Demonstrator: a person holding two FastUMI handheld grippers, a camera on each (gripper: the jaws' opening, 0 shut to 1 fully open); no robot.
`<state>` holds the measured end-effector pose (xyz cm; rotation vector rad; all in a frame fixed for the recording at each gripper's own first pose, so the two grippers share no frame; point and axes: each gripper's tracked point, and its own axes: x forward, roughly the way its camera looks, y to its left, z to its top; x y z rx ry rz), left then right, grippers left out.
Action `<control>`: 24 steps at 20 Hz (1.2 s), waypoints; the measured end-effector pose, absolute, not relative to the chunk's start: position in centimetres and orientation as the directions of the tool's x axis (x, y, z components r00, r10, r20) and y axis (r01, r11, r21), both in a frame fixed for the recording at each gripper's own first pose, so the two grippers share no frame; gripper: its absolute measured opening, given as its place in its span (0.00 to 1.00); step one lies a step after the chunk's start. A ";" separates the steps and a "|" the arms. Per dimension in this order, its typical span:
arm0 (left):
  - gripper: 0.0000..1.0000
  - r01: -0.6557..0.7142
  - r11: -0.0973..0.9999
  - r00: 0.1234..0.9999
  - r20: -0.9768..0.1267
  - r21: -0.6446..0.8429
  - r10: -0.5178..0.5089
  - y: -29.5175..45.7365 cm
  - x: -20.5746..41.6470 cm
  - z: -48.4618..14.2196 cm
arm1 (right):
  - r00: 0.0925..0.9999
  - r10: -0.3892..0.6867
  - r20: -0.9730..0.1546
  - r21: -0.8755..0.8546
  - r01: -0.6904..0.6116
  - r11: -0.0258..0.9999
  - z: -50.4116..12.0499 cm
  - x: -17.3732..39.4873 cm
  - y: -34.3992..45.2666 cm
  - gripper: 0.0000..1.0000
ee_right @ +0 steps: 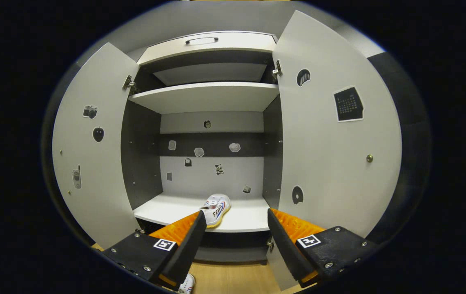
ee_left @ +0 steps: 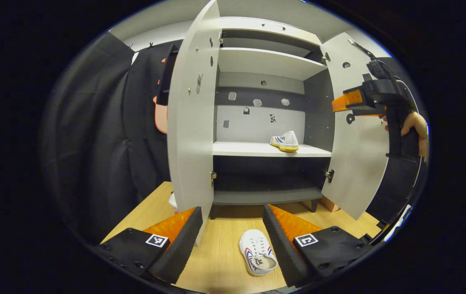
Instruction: Grab one shoe with the right hand and put it into the shoe cabinet, grab the other shoe with the left hand and put it into the shoe cabinet; then close the right door with the right hand and the left door with the left hand.
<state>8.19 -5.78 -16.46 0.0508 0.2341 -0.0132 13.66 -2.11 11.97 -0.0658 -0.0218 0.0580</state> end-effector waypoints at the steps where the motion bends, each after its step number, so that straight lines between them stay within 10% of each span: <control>1: 0.97 0.021 0.999 0.967 -0.253 0.048 -0.008 -6.3 8.6 -18.0 | 0.998 0.061 0.025 -0.069 -0.059 0.996 11.9 13.3 -2.5 0.92; 24: 0.98 -0.012 1.000 0.637 -0.771 -0.004 0.005 -6.6 11.4 -43.0 | 0.994 0.111 0.010 -0.012 -0.111 0.994 8.3 9.8 -7.1 0.92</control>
